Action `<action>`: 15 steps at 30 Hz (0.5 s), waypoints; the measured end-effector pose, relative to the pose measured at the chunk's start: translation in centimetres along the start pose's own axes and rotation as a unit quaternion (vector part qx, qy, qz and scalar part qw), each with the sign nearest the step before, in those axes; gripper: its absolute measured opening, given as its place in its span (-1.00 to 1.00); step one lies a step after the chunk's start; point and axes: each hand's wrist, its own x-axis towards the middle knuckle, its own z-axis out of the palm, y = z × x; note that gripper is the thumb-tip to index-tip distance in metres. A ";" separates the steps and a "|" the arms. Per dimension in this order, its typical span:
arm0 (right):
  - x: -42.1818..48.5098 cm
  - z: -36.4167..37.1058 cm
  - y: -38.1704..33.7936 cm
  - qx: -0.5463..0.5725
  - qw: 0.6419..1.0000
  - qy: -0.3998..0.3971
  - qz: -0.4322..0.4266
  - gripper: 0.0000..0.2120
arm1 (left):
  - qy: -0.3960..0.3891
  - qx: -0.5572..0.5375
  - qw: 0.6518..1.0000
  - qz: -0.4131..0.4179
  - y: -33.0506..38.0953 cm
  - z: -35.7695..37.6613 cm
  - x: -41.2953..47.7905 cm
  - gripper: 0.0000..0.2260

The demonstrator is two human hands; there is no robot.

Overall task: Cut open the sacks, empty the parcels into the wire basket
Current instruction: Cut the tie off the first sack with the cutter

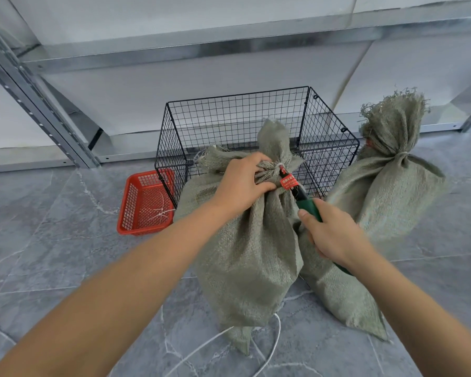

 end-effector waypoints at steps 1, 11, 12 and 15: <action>-0.2 0.3 0.2 0.006 1.000 0.010 -0.001 -0.74 | -0.001 -0.002 1.000 0.001 -0.1 0.1 0.0 -0.60; -0.7 0.5 1.1 0.139 0.989 -0.013 0.044 -0.74 | -0.016 0.010 0.999 0.042 -0.2 0.2 0.1 -0.77; -0.7 0.4 1.1 0.127 0.991 -0.011 0.039 -0.73 | -0.020 0.014 0.999 0.048 -0.3 0.1 0.0 -0.77; -0.6 -0.5 1.7 0.014 1.000 0.018 0.011 -0.71 | -0.042 0.030 0.996 0.073 -0.8 -0.2 0.2 -0.77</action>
